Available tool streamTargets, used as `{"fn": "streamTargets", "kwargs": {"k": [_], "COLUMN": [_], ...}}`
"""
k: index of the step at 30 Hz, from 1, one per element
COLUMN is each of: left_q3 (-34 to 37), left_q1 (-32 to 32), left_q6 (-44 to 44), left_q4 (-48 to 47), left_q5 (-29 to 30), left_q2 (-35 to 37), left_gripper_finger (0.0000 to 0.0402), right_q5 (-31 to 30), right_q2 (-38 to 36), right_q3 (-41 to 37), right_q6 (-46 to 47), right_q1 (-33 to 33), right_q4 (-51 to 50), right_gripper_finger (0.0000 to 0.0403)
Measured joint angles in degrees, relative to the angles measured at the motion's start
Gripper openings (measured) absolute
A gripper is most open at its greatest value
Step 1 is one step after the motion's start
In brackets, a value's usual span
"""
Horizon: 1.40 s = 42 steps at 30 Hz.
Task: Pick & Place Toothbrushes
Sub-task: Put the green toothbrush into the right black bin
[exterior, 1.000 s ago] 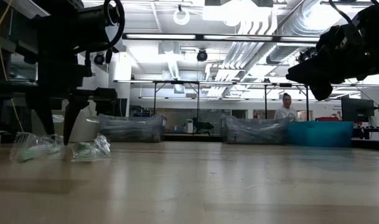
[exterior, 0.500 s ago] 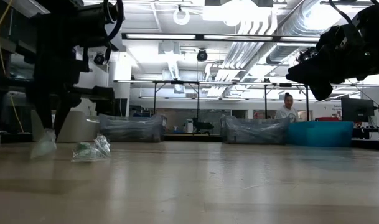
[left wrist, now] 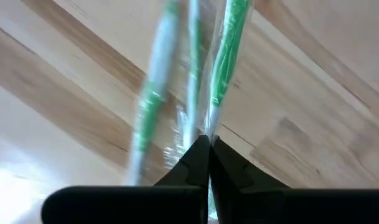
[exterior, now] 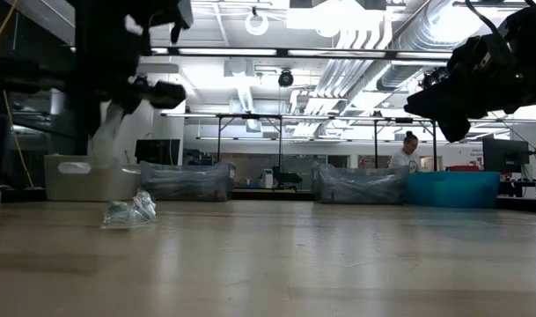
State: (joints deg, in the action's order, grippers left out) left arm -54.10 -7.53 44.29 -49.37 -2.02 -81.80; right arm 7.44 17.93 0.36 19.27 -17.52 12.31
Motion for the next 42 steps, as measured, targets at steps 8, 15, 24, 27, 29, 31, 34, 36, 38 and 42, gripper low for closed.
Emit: {"fn": "streamTargets", "kwargs": {"k": [8,15,24,27,29,31,34,36,38,42], "left_q3": [-4.8,-5.2,-5.2,-5.2,-5.3,-5.0,-5.2,-5.2,-5.2,-5.1], "left_q1": [0.0,5.2,13.2,14.5,14.9,15.5,15.5,15.5,15.5,15.5], "left_q6": [5.9,10.2,6.5,5.4,4.2,2.9,1.8,1.7,0.9,-1.1], "left_q4": [9.5,31.2,50.9,55.3,58.7,59.9,64.4,66.9,67.6,68.8], "left_q5": [6.4,7.0,-3.3,-4.0,-4.3,-4.6,-4.7,-4.5,-3.0,3.2], "left_q2": [0.0,0.0,-0.8,-1.3,-2.5,-3.0,-4.7,-5.8,-6.4,-6.3], "left_gripper_finger": [0.0,0.0,0.0,0.0,0.0,0.0,0.0,0.0,0.0,0.0], "right_q5": [0.2,-0.9,-13.7,-14.0,-14.6,-15.3,-15.2,-15.1,-15.0,-15.5], "right_q2": [0.0,2.5,12.3,17.0,20.4,24.1,30.1,34.6,38.5,43.6], "right_q3": [0.0,0.0,0.0,0.1,1.2,3.6,8.2,11.3,14.4,18.5], "right_q6": [0.0,-8.6,-26.3,-32.6,-34.5,-35.6,-37.4,-38.6,-40.2,-44.6], "right_q1": [0.0,4.9,14.8,16.1,16.7,17.2,17.6,17.6,17.6,17.6], "right_q4": [0.8,5.6,22.4,29.7,31.4,32.8,33.4,33.0,33.2,33.4], "right_gripper_finger": [0.0087,0.0087,0.0087,0.0087,0.0087,0.0088,0.0104,0.0125,0.0153,0.0212]}}
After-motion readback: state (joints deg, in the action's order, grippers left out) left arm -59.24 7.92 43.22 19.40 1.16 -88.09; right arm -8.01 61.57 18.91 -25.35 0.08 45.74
